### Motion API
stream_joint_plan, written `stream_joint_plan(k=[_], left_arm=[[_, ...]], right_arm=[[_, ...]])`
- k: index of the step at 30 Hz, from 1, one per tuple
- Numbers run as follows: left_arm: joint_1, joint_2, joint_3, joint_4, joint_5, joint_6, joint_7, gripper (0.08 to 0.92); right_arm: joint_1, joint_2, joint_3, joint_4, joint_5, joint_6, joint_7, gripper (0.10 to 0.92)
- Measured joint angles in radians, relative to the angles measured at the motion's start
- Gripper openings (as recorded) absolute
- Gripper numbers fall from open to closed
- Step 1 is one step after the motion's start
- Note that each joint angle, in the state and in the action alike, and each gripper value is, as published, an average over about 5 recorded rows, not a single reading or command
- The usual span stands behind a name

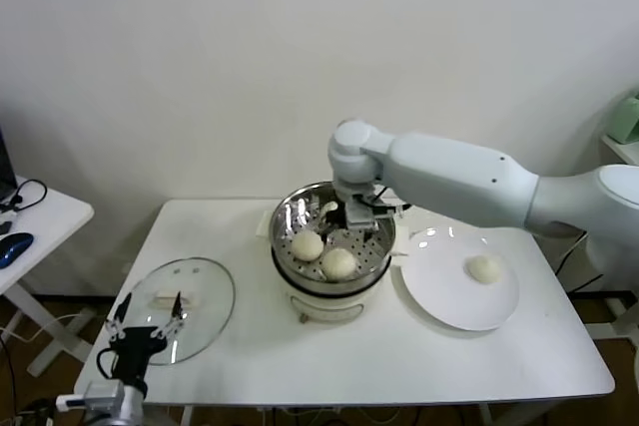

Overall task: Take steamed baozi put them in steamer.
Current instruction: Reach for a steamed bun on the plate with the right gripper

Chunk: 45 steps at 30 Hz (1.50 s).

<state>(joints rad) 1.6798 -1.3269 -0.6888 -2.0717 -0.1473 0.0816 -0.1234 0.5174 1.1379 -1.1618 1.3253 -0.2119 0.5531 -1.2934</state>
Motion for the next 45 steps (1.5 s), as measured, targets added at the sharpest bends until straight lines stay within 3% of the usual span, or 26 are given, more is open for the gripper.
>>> stream_joint_plan(k=[10, 17, 28, 45], left_arm=[[-0.003, -0.001, 0.004, -0.010, -0.006, -0.003, 0.001, 0.823], [-0.001, -0.005, 0.004, -0.016, -0.006, -0.005, 0.001, 0.823], [0.017, -0.013, -0.008, -0.019, 0.004, -0.010, 0.001, 0.823], [0.018, -0.023, -0.011, -0.007, 0.022, -0.008, 0.000, 0.823]], right_arm=[[0.073, -0.155, -0.084, -0.114, 0.276, -0.297, 0.001, 0.823], [0.032, -0.267, -0.065, -0.226, 0.337, -0.421, 0.006, 0.823], [-0.152, -0.342, 0.103, -0.365, 0.186, -0.438, 0.008, 0.823], [-0.423, -0.309, 0.380, -0.527, -0.037, -0.437, 0.067, 0.823]])
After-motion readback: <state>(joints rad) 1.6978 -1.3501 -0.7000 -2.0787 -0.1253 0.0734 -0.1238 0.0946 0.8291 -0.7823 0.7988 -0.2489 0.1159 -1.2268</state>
